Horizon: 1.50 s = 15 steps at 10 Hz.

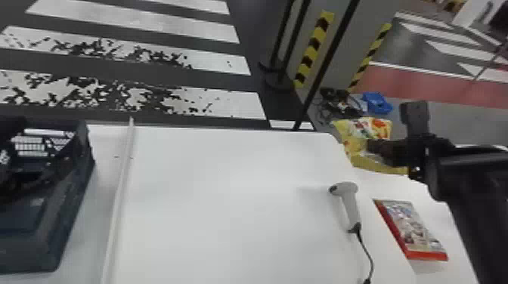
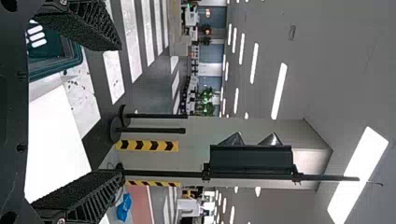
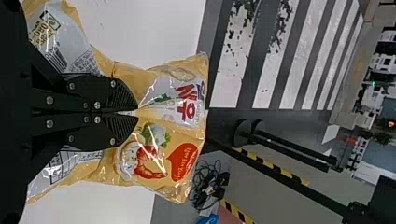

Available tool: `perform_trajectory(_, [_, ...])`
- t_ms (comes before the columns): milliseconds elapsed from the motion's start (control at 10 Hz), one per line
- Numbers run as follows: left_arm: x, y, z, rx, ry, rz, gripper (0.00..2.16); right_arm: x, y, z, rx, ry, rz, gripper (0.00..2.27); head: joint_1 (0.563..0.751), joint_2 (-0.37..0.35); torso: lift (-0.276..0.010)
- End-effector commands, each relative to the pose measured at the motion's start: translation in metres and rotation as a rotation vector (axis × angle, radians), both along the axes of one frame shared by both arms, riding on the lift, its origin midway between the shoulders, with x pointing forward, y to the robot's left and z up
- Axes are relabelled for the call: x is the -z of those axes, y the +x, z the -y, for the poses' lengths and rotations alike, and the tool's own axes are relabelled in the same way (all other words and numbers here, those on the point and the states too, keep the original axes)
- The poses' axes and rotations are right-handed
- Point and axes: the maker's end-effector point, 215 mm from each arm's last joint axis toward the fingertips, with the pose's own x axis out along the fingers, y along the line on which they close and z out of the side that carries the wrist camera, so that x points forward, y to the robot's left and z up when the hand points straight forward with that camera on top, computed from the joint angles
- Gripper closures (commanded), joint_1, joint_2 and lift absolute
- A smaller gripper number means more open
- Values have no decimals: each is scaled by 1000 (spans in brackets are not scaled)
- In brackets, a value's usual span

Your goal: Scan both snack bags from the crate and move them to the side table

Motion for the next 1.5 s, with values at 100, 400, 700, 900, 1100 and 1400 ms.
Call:
perform_trajectory(100, [2, -1, 8, 5, -3, 1, 33, -39, 34, 54, 15, -9, 127, 2240, 668, -350, -95])
perform_trajectory(400, [6, -4, 11, 9, -11, -1, 33, -49, 38, 104, 37, -90, 144, 2240, 624, -350, -95])
perform_trajectory(700, [0, -5, 17, 19, -17, 11, 33, -19, 16, 135, 128, -119, 67, 2240, 629, -350, -95])
perform_trajectory(900, [-1, -8, 18, 23, -20, 16, 33, -7, 3, 151, 197, -85, 42, 2240, 636, -350, -95])
perform_trajectory(1100, [-3, -11, 13, 19, -19, 32, 33, 13, -11, 156, 246, -24, 21, 2240, 648, -350, -95])
perform_trajectory(1400, [-2, -12, 4, 7, -29, 38, 33, 70, -56, 155, 321, 77, -60, 2240, 678, -350, -95])
